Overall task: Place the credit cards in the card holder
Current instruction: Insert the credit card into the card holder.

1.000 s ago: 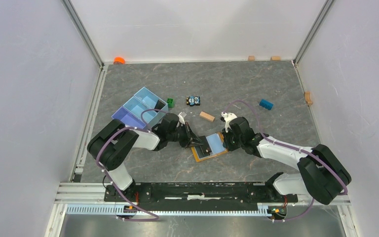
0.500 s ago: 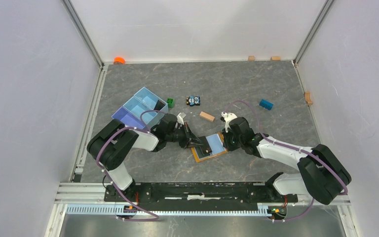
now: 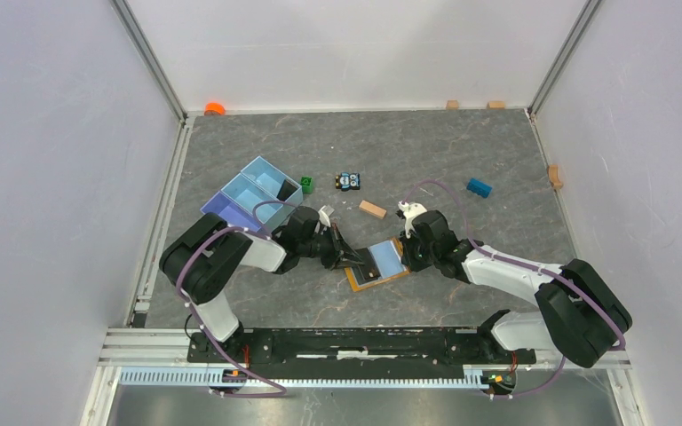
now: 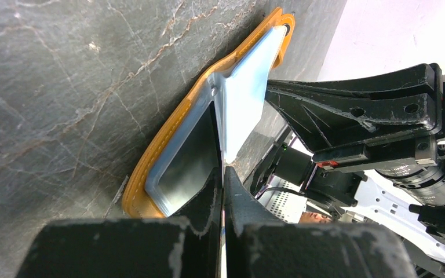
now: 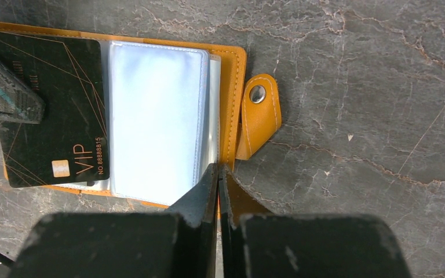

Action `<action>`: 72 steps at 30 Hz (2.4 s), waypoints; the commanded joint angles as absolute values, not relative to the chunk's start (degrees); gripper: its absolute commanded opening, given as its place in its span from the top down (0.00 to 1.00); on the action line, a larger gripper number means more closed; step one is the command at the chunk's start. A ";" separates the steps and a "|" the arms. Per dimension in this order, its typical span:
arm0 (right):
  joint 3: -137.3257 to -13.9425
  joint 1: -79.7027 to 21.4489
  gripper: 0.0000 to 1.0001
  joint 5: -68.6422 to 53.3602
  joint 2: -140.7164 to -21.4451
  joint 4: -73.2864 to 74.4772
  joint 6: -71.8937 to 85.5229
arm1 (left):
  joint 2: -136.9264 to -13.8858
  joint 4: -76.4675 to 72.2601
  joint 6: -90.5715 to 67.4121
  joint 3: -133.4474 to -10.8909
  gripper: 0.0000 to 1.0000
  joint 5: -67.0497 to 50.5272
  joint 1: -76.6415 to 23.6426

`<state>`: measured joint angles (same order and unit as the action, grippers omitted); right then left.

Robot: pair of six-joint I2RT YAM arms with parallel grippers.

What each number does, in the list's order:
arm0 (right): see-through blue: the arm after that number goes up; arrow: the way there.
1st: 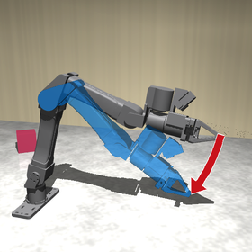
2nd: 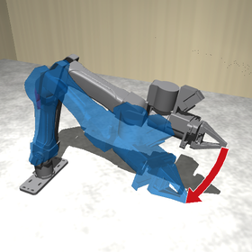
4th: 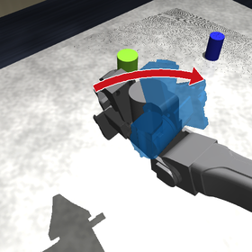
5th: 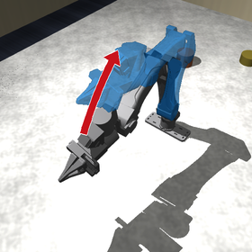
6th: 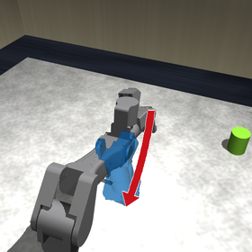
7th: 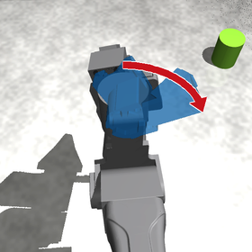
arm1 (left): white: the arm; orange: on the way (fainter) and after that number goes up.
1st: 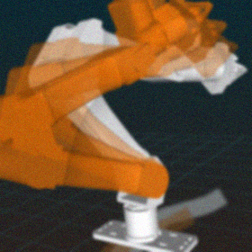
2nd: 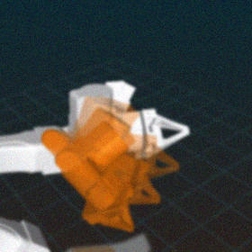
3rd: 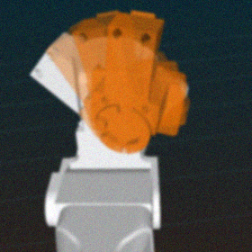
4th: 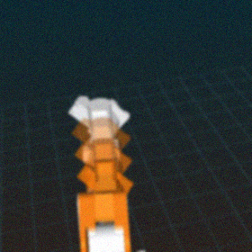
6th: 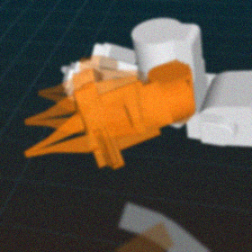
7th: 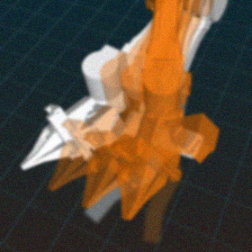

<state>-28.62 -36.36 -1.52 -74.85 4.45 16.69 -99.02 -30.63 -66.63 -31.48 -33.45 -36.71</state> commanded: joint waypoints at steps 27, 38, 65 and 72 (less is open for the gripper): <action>-28.11 -36.38 0.97 0.85 -78.18 7.84 16.13 | -108.17 -45.94 -71.28 -33.20 0.98 -36.68 -36.56; -28.21 -36.39 0.97 0.57 -78.59 7.83 16.02 | -110.06 -46.13 -70.36 -33.36 0.98 -35.99 -36.57; -28.93 -28.39 0.50 -8.06 -65.44 9.62 16.04 | -105.97 -21.44 -55.46 -36.67 0.98 -27.42 -36.83; -24.55 -23.27 0.41 -24.71 -67.47 0.51 18.37 | -106.26 -21.14 -55.11 -36.75 0.98 -27.65 -36.83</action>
